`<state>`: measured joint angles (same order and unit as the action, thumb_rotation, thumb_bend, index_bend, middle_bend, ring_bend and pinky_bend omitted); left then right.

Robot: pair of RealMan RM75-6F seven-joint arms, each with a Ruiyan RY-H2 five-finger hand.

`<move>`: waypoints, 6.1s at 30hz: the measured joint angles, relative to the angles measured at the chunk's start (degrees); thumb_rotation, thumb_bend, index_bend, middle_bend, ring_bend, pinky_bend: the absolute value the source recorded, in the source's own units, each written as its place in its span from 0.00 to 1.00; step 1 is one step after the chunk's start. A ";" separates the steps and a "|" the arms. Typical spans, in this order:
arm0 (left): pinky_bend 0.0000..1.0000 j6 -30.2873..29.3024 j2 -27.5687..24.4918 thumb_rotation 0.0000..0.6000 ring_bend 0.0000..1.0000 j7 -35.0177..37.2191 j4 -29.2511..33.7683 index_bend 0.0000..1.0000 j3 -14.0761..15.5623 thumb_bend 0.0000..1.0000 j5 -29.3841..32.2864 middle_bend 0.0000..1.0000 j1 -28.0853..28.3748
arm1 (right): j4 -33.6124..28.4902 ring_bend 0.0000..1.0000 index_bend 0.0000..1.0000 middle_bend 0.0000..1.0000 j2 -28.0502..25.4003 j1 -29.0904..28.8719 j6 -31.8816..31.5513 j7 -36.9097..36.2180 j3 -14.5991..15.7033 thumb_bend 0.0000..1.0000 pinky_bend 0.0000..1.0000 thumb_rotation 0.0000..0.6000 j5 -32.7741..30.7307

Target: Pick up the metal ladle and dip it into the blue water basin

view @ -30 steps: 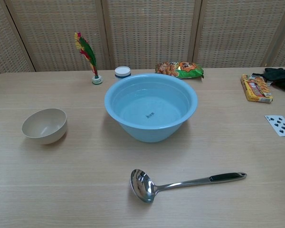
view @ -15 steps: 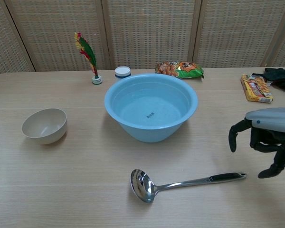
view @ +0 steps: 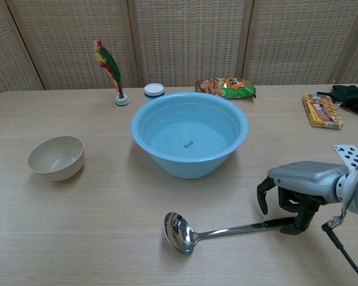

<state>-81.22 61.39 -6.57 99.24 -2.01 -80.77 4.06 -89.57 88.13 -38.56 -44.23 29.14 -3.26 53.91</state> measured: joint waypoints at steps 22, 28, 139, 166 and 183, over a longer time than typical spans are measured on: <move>0.00 0.25 0.04 1.00 0.00 -0.11 -0.36 0.00 0.13 0.00 0.40 0.00 0.28 | 4.25 0.99 0.49 0.99 2.72 -0.29 -1.85 -2.72 2.41 0.51 1.00 1.00 1.96; 0.00 0.22 0.16 1.00 0.00 0.11 -0.71 0.00 0.20 0.00 0.15 0.00 0.37 | 5.84 0.99 0.50 0.98 3.76 -0.12 -1.67 -3.87 2.73 0.51 1.00 1.00 2.36; 0.00 5.01 -1.65 1.00 0.00 4.61 -2.19 0.00 -2.22 0.00 7.59 0.00 2.45 | 18.68 1.00 0.82 1.00 8.43 -33.90 -21.96 26.26 -1.74 0.82 1.00 1.00 -35.17; 0.00 6.44 -2.04 1.00 0.00 5.90 -2.88 0.00 -2.28 0.00 8.27 0.00 3.03 | 24.75 1.00 0.83 1.00 16.73 -31.12 -22.26 46.02 -5.25 0.83 1.00 1.00 -31.53; 0.00 6.31 -2.50 1.00 0.00 6.75 -2.23 0.00 -1.90 0.00 7.45 0.00 2.91 | 8.65 1.00 0.84 1.00 9.19 -29.76 -28.89 50.24 -18.09 0.85 1.00 1.00 -45.10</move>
<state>-74.92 58.89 0.18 97.01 -3.91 -73.32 6.97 -80.92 97.32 -68.31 -73.13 79.38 -21.35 8.81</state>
